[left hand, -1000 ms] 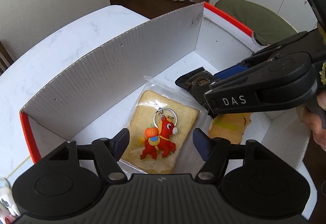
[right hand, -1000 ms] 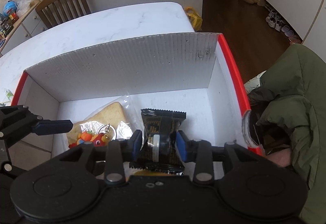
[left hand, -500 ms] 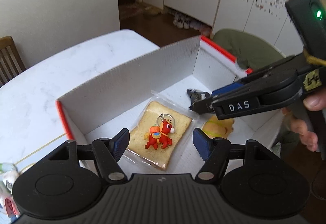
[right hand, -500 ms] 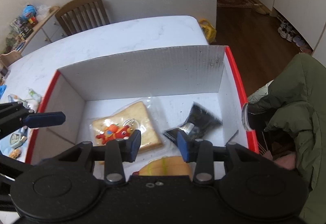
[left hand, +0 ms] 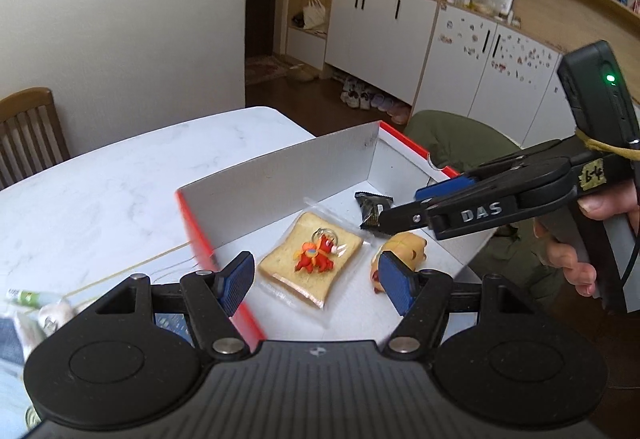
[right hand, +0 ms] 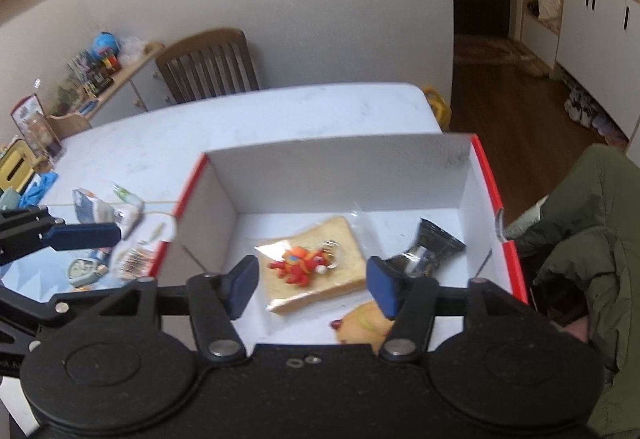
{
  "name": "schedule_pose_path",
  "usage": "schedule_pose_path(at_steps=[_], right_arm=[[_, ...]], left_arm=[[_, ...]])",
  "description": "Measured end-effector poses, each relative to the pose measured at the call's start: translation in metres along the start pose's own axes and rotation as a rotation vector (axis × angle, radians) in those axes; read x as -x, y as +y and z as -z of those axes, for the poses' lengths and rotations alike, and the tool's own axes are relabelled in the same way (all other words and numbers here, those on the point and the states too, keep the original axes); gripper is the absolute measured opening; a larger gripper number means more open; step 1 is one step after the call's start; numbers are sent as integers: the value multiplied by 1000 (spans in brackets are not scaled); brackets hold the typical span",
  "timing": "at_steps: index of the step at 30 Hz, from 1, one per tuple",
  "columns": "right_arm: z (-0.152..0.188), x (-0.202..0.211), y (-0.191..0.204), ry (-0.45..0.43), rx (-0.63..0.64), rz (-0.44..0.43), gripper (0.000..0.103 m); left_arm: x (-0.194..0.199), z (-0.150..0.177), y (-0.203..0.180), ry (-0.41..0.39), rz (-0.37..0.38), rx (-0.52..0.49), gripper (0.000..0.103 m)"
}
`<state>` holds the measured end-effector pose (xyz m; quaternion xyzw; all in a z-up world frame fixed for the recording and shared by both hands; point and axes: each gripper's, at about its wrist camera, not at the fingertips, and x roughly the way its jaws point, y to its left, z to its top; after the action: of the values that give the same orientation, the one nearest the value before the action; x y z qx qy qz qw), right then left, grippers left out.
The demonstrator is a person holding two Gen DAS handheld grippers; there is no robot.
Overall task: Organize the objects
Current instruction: 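Withdraw both grippers from the box toward the remaining table items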
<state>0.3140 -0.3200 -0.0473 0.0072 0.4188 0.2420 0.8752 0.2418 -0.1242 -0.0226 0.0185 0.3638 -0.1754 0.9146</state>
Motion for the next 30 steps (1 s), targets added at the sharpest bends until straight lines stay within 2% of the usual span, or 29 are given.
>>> schedule_pose_path(at_steps=[6,10,14,16,19,26,28,30], right_arm=[[8,15,32,-38,6,-18,70],[15,21,59,-56,5,-35,84],[24,22,90,-63,10,-48,91],[27,21,104,-65,16,-52,93],[31,19,125,-61,28,-55,97],[40,5,167,-36,24,-56,99],[41,-1,177,-23,24,-59,99],[41,-8,189,-12,28,-55,99]], left_arm=[[36,23,18,-36,-13,19,68],[59,39,34,-61,-23,28,76],[80,55,51,-69,-42,24,76],[90,63,61,-68,-49,27,81],[102,76,79,-66,-54,46,82],[116,104,120,-33,-78,84,84],[118,111,131,-29,-80,95,90],[120,118,141,-31,-71,103,91]])
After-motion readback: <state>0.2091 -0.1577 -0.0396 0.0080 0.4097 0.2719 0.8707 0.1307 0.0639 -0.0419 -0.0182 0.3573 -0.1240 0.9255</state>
